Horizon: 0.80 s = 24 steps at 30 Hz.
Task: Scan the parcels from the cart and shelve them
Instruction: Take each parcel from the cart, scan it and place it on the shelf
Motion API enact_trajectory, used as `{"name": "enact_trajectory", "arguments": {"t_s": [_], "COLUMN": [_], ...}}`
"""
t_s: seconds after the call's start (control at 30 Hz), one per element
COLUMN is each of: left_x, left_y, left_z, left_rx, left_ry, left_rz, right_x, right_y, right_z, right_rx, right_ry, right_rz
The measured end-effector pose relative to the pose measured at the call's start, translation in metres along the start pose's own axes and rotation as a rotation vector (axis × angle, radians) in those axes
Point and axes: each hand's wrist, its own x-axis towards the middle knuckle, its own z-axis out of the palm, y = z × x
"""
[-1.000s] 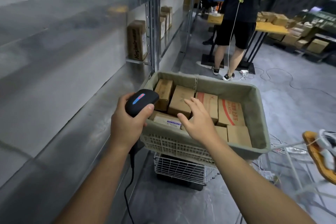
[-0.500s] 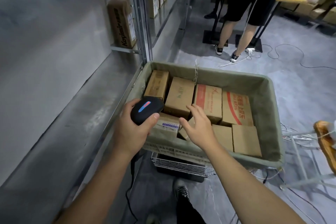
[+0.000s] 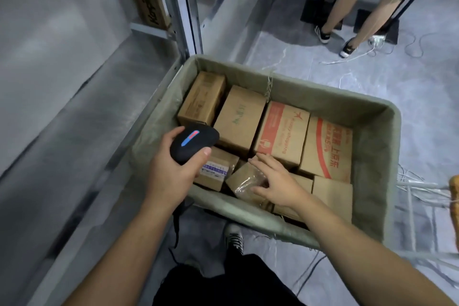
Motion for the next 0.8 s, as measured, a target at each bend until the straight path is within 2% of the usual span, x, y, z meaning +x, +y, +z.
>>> {"name": "enact_trajectory", "arguments": {"t_s": [0.17, 0.27, 0.47, 0.6, 0.7, 0.8], "left_x": [0.006, 0.012, 0.018, 0.021, 0.023, 0.025], "left_y": [-0.003, -0.001, 0.002, 0.003, 0.005, 0.011], "left_z": [0.012, 0.015, 0.019, 0.016, 0.015, 0.015], "left_rx": [-0.008, -0.010, -0.003, 0.001, -0.002, -0.005], "left_ry": [0.025, 0.021, 0.014, 0.017, 0.014, 0.010], "left_rz": [-0.049, -0.072, -0.069, -0.067, -0.058, -0.045], "right_x": [0.012, 0.019, 0.029, 0.034, 0.033, 0.027], "right_y": [0.020, 0.025, 0.026, 0.024, 0.024, 0.021], "right_z": [-0.010, -0.010, 0.001, 0.003, -0.001, -0.014], "right_rx": [-0.294, -0.416, -0.593, -0.613, -0.546, -0.390], "right_ry": [-0.251, -0.310, -0.292, -0.266, -0.211, -0.125], "right_rz": [-0.120, -0.162, -0.244, -0.267, -0.269, -0.195]}}
